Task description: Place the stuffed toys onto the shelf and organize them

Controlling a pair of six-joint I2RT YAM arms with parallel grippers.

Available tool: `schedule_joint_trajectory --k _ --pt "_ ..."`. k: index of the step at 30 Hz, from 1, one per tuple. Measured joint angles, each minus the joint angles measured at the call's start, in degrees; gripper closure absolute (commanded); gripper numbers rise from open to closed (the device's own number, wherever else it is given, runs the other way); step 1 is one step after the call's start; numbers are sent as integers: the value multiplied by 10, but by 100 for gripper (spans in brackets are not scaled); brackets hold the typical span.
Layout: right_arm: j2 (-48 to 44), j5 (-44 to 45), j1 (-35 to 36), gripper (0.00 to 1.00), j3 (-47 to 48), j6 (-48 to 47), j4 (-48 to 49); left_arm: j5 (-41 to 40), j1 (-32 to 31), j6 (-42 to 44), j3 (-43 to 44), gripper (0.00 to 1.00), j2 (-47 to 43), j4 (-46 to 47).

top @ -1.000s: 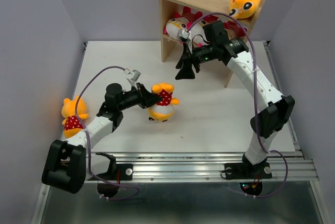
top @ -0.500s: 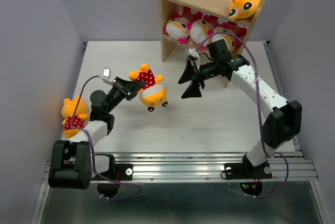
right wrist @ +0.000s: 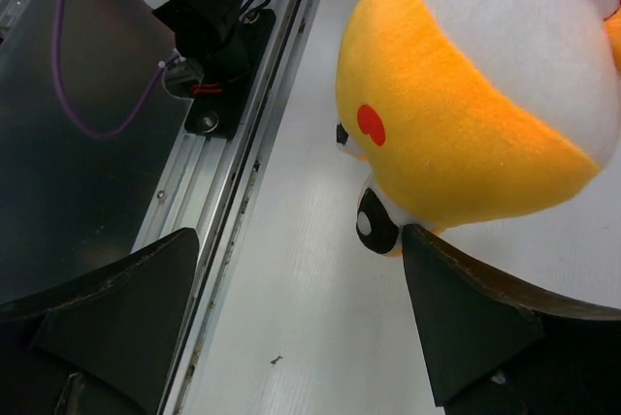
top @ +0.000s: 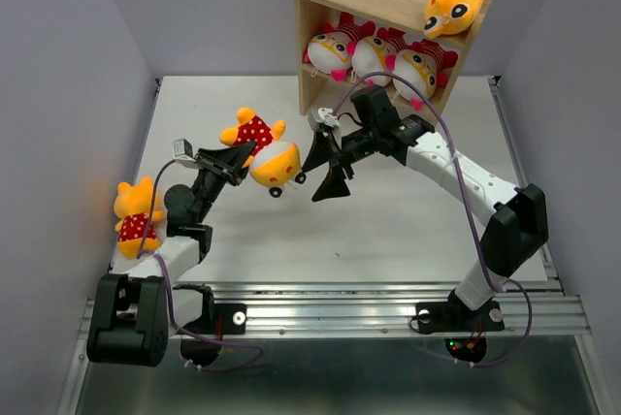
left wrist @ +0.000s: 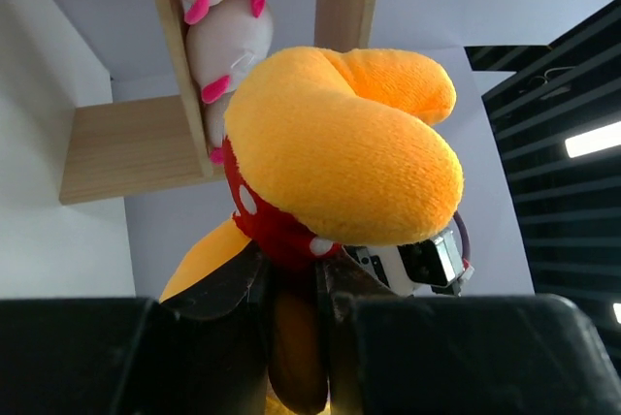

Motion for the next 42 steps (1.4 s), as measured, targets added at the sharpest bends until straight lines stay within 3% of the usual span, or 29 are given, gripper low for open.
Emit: schedule_joint_trajectory --k 15,17,23,26,30,35,37,42 --pt "34 110 17 15 9 134 105 -50 -9 -53 -30 100 -49 9" --pt "34 110 17 21 9 145 114 -52 -9 -56 -30 100 -52 11" --pt "37 105 17 60 16 177 133 -60 -9 -61 -40 100 -52 11" --pt "41 92 17 87 30 195 137 -67 -9 -63 -49 100 -51 11" --pt "41 85 17 99 45 207 138 -72 -9 -65 -57 100 -51 16" --pt "41 87 17 99 77 209 123 -75 -9 -62 -73 100 -47 31" --pt "41 89 17 99 92 209 114 -75 -9 -60 -78 95 -42 36" --pt "41 112 16 99 129 192 70 -71 -10 -55 -80 40 -28 55"
